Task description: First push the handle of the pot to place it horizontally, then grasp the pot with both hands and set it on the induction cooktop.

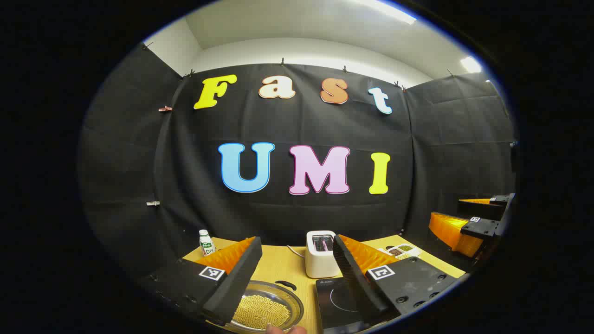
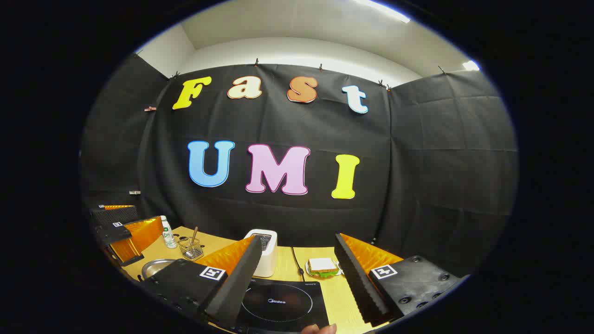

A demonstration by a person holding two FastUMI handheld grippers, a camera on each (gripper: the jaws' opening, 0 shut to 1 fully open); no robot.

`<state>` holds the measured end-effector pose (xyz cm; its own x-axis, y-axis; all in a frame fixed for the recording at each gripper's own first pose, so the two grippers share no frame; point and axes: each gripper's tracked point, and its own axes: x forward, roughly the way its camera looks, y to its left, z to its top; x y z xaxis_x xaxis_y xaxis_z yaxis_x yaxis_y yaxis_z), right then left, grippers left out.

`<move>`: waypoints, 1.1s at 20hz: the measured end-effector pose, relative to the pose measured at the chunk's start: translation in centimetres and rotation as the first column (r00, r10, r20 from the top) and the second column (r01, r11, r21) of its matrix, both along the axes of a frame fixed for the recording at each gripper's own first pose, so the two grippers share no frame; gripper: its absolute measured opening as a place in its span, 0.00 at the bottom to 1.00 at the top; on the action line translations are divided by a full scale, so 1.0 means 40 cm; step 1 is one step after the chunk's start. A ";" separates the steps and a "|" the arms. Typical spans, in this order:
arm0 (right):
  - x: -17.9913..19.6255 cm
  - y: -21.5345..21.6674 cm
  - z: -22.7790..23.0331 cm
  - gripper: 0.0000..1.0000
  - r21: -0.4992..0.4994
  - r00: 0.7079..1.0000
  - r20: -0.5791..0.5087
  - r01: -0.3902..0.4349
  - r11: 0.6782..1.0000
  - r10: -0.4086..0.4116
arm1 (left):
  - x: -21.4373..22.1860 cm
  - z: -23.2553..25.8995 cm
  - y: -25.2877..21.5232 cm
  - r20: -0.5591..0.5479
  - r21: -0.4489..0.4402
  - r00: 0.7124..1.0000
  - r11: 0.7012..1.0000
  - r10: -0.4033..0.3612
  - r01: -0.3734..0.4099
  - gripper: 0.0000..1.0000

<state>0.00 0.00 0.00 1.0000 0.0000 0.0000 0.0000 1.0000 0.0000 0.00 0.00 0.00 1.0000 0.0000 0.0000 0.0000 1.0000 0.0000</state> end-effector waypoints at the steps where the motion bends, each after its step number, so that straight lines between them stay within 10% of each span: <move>1: 0.000 -0.002 0.000 0.98 0.001 1.000 0.000 0.002 1.000 -0.002 | -0.003 0.004 -0.003 0.003 0.003 1.000 1.000 -0.003 0.003 0.96; 22: -0.038 0.004 0.013 0.98 -0.028 1.000 0.013 -0.004 1.000 0.004 | -0.041 0.017 0.011 0.019 0.006 1.000 1.000 0.001 -0.001 0.96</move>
<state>-1.53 0.15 0.54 0.9999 0.0043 0.0133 -0.0039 0.9996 -0.0280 -1.65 0.43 0.69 0.9998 0.0013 0.0193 -0.0015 1.0000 0.0060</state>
